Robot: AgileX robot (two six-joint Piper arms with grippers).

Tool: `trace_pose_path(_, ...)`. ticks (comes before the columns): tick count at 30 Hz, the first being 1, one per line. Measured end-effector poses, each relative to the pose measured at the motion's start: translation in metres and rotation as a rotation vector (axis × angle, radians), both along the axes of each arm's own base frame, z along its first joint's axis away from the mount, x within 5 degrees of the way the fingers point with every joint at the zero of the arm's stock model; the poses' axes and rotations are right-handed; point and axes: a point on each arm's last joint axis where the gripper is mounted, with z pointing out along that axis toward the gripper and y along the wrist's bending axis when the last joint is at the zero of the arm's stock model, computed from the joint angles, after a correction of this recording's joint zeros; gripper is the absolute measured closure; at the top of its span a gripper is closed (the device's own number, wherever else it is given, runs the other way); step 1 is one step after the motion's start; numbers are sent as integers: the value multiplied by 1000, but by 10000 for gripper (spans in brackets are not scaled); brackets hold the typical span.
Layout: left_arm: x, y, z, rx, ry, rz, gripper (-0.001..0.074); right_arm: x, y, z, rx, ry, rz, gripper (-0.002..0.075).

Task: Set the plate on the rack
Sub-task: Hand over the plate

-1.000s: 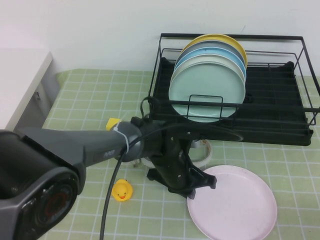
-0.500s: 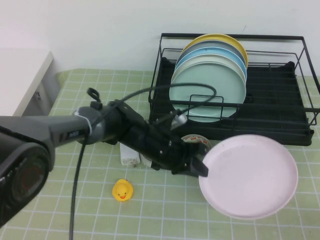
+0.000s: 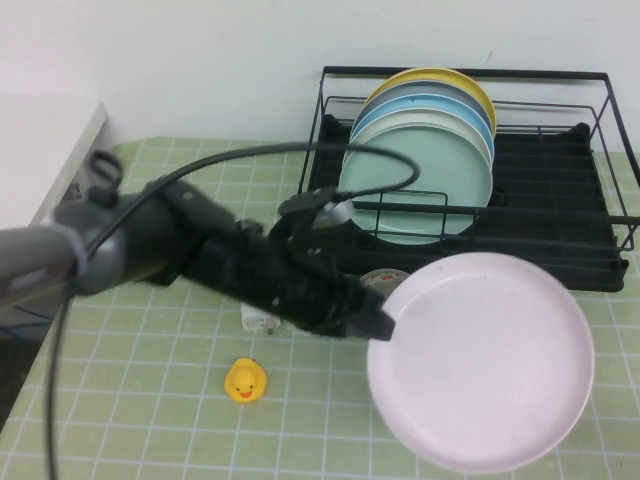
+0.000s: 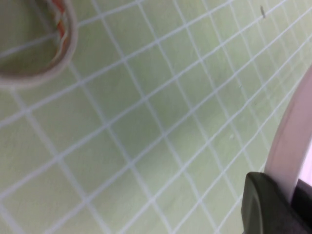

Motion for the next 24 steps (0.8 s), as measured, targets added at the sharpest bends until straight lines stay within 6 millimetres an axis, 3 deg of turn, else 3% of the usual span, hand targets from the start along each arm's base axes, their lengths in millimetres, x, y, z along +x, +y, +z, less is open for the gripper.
trace_pose_path(5, -37, 23, 6, 5, -63, 60, 731, 2, 3, 21, -104, -26, 59, 272)
trace_pose_path(10, -60, 38, 22, -27, -150, 121, 731, 21, 8, 46, -243, 44, 195, 271)
trace_pose_path(18, -68, 43, 35, -52, -196, 150, 731, 90, 18, 95, -380, 37, 497, 269)
trace_pose_path(24, -67, 43, 36, -61, -201, 159, 731, 143, 20, 104, -442, 26, 651, 269)
